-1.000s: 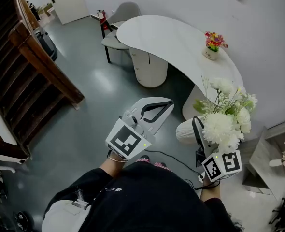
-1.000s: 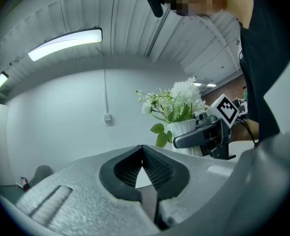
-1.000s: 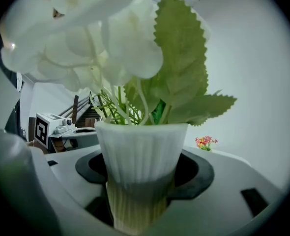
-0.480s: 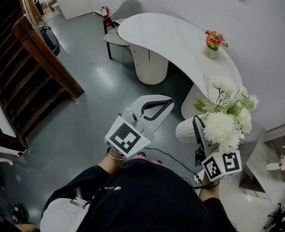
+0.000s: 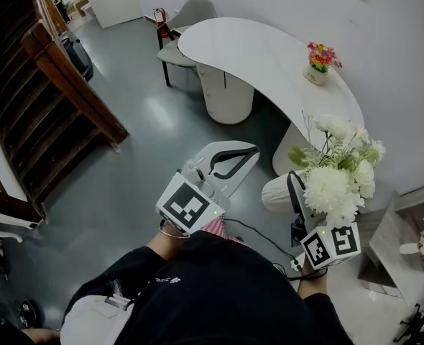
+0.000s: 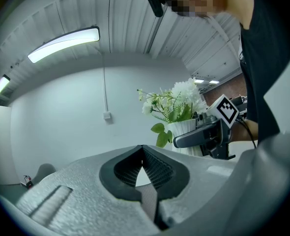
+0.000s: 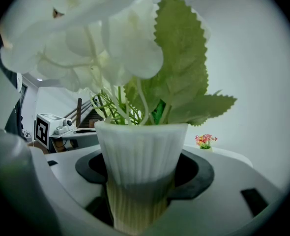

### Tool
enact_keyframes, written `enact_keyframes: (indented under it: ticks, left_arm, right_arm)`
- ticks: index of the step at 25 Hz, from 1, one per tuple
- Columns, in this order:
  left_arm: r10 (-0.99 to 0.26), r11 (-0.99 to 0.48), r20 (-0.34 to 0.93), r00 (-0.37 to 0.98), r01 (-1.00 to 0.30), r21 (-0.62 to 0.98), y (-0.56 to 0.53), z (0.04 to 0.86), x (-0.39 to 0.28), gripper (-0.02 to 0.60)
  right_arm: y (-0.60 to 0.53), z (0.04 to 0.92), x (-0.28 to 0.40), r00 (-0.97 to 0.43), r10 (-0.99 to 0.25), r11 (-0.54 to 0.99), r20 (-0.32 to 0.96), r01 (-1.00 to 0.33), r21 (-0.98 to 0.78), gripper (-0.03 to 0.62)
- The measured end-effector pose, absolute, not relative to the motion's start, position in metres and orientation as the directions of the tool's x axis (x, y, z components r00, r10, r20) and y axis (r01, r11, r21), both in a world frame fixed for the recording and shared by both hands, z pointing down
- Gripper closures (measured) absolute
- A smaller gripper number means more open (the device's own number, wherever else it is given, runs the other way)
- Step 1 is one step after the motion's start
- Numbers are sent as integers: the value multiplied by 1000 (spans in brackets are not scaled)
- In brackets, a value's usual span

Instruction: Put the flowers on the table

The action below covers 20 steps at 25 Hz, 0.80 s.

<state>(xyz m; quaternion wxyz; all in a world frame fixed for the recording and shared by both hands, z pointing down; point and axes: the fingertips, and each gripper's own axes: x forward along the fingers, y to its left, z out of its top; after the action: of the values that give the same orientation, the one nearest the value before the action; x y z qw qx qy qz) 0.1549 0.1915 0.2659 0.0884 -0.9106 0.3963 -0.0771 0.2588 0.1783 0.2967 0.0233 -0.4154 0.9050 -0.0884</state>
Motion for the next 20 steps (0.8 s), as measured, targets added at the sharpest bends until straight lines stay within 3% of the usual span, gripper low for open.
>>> enact_keyframes:
  ticks: [20]
  left_arm:
    - [-729,-673,60,682,-697,-247,176,274,158,583]
  right_arm:
    - [164,304,257,-656,-754,645,29,-748,-156,252]
